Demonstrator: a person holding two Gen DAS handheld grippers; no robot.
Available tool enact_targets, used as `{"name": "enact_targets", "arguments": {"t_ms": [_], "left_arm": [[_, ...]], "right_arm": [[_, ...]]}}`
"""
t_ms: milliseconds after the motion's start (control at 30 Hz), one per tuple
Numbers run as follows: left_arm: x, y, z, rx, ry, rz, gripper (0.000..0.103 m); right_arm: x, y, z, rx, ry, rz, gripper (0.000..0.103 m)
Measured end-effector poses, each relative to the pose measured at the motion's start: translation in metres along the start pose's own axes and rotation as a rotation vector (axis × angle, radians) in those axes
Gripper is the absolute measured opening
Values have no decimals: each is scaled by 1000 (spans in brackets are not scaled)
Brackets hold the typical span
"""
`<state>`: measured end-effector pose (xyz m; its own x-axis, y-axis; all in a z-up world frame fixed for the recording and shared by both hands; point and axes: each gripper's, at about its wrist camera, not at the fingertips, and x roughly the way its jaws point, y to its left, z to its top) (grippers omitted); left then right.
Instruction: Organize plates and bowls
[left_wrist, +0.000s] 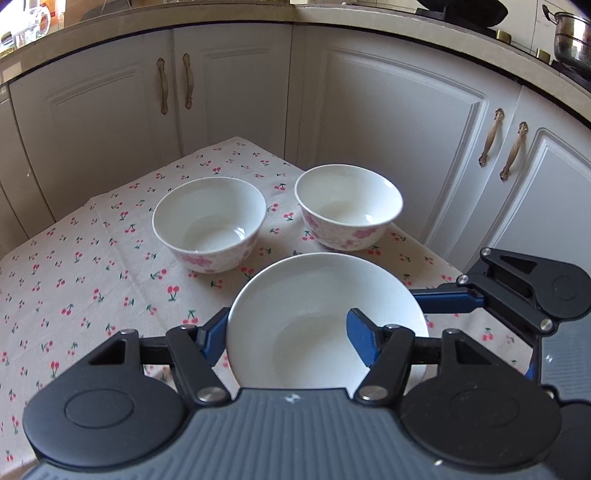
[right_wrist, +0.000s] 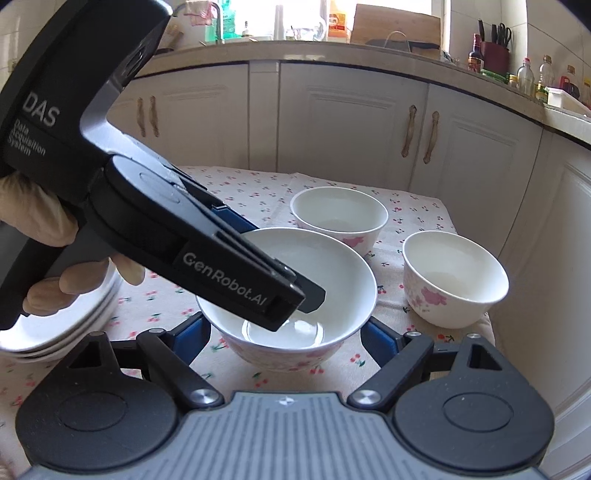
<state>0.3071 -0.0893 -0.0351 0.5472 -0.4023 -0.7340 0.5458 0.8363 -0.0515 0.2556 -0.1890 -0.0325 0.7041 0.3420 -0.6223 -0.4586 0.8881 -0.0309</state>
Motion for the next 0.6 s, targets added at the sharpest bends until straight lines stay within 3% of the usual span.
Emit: {"name": "enact_targets", "arguments": {"t_ms": [600], "left_arm": [[-46,-25,-70,-109,-32,-7,66]], "right_arm": [[-46,38,-40,-39,59,99,91]]}}
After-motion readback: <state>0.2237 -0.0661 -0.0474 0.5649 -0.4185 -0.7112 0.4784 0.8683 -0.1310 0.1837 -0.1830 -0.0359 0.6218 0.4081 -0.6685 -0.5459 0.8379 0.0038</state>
